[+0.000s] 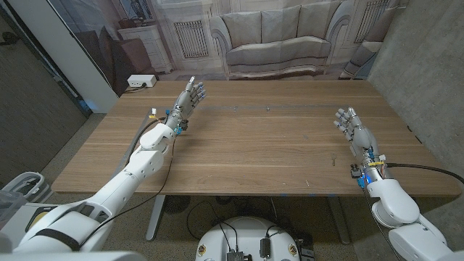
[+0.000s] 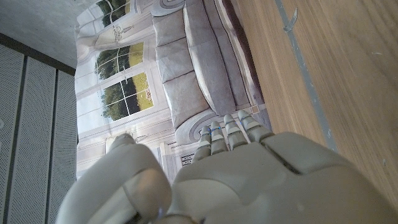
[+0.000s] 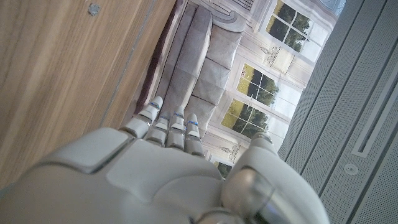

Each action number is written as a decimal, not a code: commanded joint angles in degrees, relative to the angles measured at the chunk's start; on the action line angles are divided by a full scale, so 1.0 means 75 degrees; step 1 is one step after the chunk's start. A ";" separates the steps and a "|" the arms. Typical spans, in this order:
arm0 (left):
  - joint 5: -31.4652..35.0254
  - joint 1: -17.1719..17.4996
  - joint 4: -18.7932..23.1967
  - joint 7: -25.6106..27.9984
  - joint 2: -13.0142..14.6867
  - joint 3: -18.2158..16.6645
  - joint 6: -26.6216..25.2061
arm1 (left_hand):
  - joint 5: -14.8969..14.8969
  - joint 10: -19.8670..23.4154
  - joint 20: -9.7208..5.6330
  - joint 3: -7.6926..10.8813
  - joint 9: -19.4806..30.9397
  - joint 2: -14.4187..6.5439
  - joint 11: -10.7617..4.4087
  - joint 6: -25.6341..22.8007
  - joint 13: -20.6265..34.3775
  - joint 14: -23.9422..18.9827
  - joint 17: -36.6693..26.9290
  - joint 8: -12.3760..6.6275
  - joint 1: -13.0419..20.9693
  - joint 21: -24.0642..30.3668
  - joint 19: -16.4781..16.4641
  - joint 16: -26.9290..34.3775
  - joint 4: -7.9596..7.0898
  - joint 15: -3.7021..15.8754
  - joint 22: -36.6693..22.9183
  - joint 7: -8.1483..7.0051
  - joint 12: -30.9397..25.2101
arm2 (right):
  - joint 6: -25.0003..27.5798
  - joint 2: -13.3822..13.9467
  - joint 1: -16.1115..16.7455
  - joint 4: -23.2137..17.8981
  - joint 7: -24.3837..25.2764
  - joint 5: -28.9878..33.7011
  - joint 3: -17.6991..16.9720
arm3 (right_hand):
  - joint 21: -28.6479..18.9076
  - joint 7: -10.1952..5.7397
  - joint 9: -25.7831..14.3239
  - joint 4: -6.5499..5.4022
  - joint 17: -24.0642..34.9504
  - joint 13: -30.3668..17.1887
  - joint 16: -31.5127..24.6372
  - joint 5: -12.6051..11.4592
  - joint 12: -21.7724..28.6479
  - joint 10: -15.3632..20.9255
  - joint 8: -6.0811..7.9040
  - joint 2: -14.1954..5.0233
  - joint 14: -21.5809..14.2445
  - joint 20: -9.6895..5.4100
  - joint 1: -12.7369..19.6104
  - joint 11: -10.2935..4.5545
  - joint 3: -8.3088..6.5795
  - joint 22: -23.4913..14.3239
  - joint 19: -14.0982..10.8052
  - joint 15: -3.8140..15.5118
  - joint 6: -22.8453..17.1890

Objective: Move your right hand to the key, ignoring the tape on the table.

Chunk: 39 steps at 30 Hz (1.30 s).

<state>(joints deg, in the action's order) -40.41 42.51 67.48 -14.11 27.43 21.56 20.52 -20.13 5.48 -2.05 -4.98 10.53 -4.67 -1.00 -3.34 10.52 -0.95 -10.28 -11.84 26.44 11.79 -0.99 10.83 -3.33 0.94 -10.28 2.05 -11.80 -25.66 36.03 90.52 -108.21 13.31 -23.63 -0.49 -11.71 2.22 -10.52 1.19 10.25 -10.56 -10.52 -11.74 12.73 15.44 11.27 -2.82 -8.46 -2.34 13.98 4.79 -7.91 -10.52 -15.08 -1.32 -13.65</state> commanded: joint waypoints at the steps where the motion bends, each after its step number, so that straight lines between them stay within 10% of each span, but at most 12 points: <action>1: -0.0027 0.0044 0.0147 0.0059 0.0071 -0.0026 -0.0115 | 0.0026 0.0060 -0.0355 -0.0043 0.0025 -0.0008 -0.0037 -0.0087 0.0032 -0.0085 -0.0025 0.0013 0.0020 -0.0003 -0.0024 0.0008 0.0007 -0.0002 -0.0008 -0.0006 -0.0011 | 0.0163 -0.0001 0.0026 -0.0063 0.0268 0.0685 -0.0123 | -0.0054 -0.0051 -0.0042 0.0035 0.0032 -0.0012 -0.0048 0.0024 0.0017 0.0071 0.0016 0.0018 -0.0093 -0.0041 -0.0007 -0.0008 0.0017 -0.0017 -0.0092 -0.0012 -0.0031; 39: -0.0115 0.0497 0.0929 0.0377 0.0464 -0.0154 -0.0483 | 0.0084 -0.0084 -0.0327 -0.0051 0.0027 -0.0090 -0.0023 0.0034 0.0033 0.0007 -0.0029 0.0079 0.0093 -0.0035 0.0048 -0.0030 0.0020 -0.0044 -0.0011 0.0016 0.0059 | 0.1074 -0.0184 0.0297 -0.0531 0.1263 0.2866 -0.0530 | -0.0113 -0.0200 -0.0044 0.0124 0.0023 -0.0015 -0.0099 -0.0027 0.0028 0.0195 0.0070 0.0156 -0.0382 -0.0063 0.0008 -0.0155 0.0093 -0.0002 -0.0388 0.0135 -0.0243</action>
<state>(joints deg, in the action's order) -40.81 45.29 72.73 -11.36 29.51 20.67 18.48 -19.70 5.32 -2.05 -4.98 10.52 -4.97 -0.91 -3.33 10.52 -0.95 -10.28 -11.61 26.74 11.79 -0.99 10.85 -3.33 0.95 -10.27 2.05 -11.50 -18.37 35.23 92.84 -112.43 21.27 -5.77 -4.25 -12.32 1.01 -10.52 1.83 10.25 -10.56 -10.81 -11.74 12.73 16.46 11.27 -2.18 -10.43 -2.34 13.84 3.77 -7.27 -10.39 -17.14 -0.43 -14.86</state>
